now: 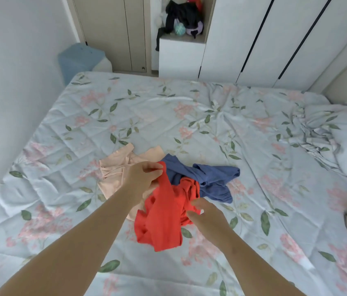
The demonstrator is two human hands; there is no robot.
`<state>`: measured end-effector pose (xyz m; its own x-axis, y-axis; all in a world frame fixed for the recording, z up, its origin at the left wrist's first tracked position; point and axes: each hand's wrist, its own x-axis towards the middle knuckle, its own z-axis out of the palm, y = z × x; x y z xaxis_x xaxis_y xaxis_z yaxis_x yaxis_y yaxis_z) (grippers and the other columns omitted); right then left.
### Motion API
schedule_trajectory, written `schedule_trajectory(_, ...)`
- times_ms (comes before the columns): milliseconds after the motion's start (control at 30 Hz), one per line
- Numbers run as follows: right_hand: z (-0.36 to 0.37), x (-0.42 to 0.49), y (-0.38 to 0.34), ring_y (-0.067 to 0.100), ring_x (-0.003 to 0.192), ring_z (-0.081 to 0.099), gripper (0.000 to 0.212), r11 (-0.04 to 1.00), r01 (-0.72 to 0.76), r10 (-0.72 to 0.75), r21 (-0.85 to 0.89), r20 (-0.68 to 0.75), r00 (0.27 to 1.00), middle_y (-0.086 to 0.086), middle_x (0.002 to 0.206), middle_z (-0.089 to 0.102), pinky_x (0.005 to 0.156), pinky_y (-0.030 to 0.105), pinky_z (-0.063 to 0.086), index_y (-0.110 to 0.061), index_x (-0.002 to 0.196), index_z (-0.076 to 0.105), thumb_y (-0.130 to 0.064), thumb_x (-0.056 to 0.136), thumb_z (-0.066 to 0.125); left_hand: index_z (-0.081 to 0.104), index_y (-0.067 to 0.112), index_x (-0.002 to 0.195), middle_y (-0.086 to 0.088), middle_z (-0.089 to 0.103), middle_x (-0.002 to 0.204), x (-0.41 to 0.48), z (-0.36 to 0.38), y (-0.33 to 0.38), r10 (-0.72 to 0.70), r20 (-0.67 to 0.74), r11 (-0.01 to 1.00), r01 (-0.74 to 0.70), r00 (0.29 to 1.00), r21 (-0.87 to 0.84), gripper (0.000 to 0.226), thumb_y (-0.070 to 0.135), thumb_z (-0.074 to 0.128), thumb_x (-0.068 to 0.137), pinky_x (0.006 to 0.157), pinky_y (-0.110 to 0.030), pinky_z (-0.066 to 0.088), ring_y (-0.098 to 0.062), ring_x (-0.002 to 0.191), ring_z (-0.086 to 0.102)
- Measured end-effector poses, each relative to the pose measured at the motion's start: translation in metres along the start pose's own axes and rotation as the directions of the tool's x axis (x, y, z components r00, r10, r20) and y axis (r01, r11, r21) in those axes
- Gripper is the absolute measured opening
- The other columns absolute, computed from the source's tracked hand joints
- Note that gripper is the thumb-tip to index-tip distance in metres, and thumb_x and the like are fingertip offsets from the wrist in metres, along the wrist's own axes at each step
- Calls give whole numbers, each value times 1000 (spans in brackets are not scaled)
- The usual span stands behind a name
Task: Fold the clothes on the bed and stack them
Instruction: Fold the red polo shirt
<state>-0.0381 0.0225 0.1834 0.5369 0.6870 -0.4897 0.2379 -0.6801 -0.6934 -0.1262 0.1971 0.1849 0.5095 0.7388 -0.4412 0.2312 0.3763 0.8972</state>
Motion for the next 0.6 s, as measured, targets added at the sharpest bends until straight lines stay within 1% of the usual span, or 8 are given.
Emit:
schedule_trajectory(100,-17,-19,-29,5,92,48,40,994,112,-112,12,-21,994,-4,117,54,70,15,39,-24,127,46,-32,90,58,65,12,84,-4,62,78,-36,11,51,61,-13,985,-62,998,-159,17,-3,58,90,51,-15,52,-7,59,62)
schedule_trajectory(200,-30,-39,-52,4,93,52,40,974,217,-214,66,-56,975,-15,101,53,75,18,44,-31,115,43,-34,83,67,64,12,85,-2,63,82,-78,22,94,113,27,953,-100,993,-287,19,-3,56,91,51,-13,51,-10,71,61)
schedule_trajectory(300,-44,-52,-64,10,110,55,60,953,300,-296,43,-74,952,-10,118,57,91,27,47,-26,131,42,-38,79,69,65,12,86,0,65,82,-114,33,130,174,60,921,-141,983,-362,20,-4,55,90,53,-14,52,-8,73,62)
schedule_trajectory(333,-50,-55,-66,11,110,56,58,943,334,-332,14,-79,940,-7,120,58,92,26,46,-22,132,44,-36,82,67,65,13,85,1,66,79,-125,38,141,196,65,913,-158,979,-376,20,-4,54,90,53,-13,51,-6,69,63)
schedule_trajectory(367,-57,-57,-68,10,103,57,46,932,362,-362,-16,-97,927,-5,115,60,89,24,46,-19,127,49,-33,86,64,65,13,85,2,67,75,-133,42,151,218,64,903,-176,974,-391,21,-4,54,90,52,-13,51,-5,65,64)
schedule_trajectory(433,-74,-63,-71,8,76,55,10,913,398,-408,-95,-154,900,-3,88,61,70,19,43,-16,98,57,-25,93,54,64,13,84,3,69,66,-147,47,167,257,40,878,-216,966,-426,20,-4,54,90,51,-13,51,-4,59,65)
schedule_trajectory(500,-95,-69,-74,6,61,46,20,896,430,-445,-113,-225,867,-5,70,51,56,14,37,-21,77,49,-22,97,48,63,12,85,4,69,60,-158,48,177,295,1,844,-261,955,-469,19,-3,53,92,51,-14,52,-3,54,65)
schedule_trajectory(600,-125,-77,-80,11,58,40,24,881,472,-438,31,-321,840,-1,66,44,52,19,32,-16,75,48,-21,98,45,63,8,95,2,70,63,-170,43,185,345,-71,799,-332,936,-501,19,-4,48,94,56,-16,55,-4,57,66)
